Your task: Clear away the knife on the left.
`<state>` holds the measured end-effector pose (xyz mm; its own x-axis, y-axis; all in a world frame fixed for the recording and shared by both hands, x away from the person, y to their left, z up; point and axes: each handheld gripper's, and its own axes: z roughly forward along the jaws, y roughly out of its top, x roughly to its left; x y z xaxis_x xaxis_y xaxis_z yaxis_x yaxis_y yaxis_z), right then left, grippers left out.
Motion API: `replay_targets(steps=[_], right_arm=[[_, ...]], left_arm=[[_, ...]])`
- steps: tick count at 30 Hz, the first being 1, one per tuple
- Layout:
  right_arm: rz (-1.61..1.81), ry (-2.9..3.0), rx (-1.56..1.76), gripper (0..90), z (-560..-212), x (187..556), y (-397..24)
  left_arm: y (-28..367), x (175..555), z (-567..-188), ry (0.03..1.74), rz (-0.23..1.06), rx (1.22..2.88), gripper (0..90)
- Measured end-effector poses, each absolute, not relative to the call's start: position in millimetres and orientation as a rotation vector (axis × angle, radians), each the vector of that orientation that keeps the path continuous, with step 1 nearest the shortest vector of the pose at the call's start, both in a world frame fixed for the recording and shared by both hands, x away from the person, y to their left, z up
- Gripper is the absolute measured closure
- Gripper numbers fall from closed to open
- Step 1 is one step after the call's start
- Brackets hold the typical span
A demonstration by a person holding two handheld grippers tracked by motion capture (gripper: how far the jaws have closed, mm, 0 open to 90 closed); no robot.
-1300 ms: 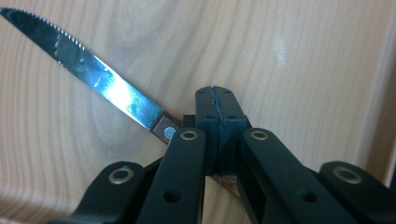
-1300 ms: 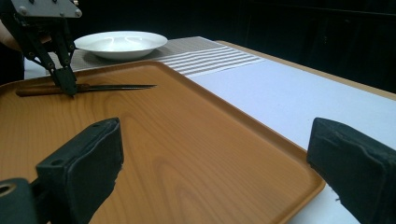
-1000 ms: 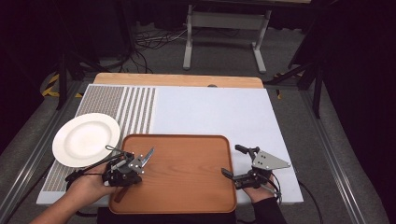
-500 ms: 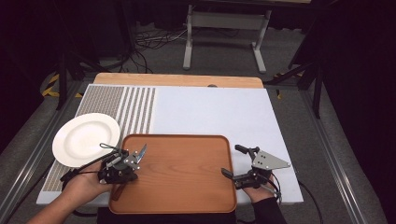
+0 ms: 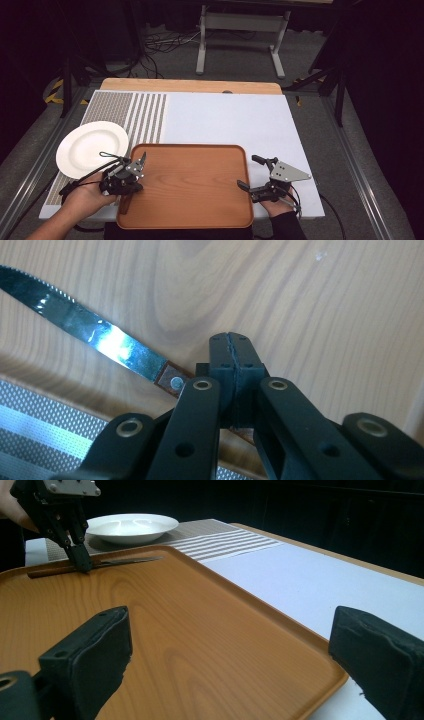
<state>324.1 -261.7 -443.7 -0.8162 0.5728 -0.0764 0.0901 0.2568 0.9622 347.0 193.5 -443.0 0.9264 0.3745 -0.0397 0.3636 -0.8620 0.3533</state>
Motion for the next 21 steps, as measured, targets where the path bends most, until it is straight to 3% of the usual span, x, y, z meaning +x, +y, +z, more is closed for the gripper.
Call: replay_targets(steps=[19, 21], right_arm=[[1.581, 2.123, 0.600, 4.5, -443.7, 324.0, -261.5], [1.577, 2.124, 0.599, 4.5, -443.5, 323.8, -261.7]], left_arm=[[203.6, 348.0, -444.0, 0.603, 0.010, 2.686, 90.0], [204.3, 348.3, -443.2, 0.596, 0.005, 2.670, 86.0]])
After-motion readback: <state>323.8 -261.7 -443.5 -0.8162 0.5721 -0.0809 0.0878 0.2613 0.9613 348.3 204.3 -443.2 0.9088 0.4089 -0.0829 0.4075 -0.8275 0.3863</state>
